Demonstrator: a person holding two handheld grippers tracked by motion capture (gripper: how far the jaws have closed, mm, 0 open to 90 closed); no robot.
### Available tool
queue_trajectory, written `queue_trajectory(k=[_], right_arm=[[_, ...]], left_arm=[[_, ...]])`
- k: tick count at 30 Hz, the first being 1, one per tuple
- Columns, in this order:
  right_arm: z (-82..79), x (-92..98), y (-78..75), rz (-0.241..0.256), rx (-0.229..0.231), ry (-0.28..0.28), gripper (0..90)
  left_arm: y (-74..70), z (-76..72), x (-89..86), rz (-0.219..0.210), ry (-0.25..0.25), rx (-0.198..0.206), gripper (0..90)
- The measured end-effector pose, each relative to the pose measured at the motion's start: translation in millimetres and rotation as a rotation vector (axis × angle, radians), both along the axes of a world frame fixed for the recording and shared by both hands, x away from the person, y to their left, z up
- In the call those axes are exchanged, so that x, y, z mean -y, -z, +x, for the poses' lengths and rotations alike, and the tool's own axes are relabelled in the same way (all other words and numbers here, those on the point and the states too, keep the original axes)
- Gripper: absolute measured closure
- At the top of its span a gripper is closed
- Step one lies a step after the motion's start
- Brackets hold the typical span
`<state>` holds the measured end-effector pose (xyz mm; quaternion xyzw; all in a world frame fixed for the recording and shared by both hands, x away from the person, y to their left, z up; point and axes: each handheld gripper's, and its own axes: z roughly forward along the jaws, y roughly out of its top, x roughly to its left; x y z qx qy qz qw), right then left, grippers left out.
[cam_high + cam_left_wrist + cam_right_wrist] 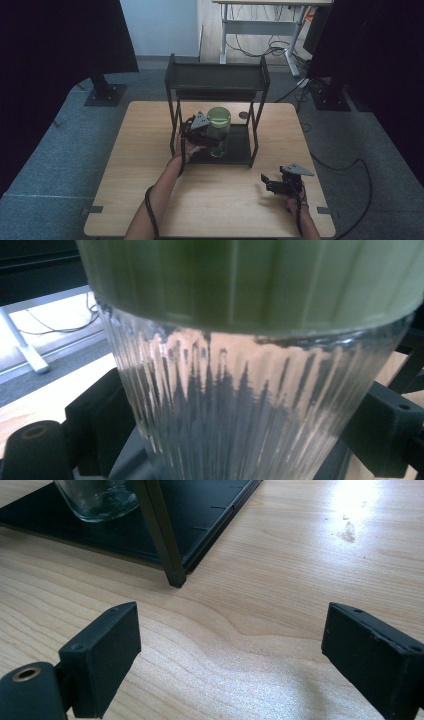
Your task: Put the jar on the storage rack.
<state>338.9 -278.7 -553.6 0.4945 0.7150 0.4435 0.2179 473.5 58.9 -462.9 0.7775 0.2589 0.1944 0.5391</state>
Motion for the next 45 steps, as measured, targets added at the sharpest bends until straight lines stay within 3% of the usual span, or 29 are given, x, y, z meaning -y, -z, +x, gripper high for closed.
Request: queue_trajectory(k=[17,20,23,40,45], right_arm=[[-0.4,-0.4,-0.1,-0.006,0.003,0.0,8.8],[-0.3,-0.5,-0.1,-0.007,0.003,-0.002,9.0],[-0.3,-0.9,-0.1,-0.011,0.004,-0.003,9.0],[-0.1,-2.0,0.0,-0.017,0.0,-0.003,9.0],[0.0,-2.0,0.0,-0.017,-0.001,-0.001,9.0]], left_arm=[[0.3,-0.7,0.1,-0.013,-0.011,-0.018,11.0],[-2.3,-1.2,-1.1,-0.036,-0.031,-0.022,5.5],[-6.2,-3.2,-4.2,-0.062,-0.002,-0.017,2.5],[-1.3,-15.6,-11.1,-0.052,-0.049,-0.027,1.5],[0.2,-23.2,-12.9,-0.052,-0.078,-0.011,1.5]])
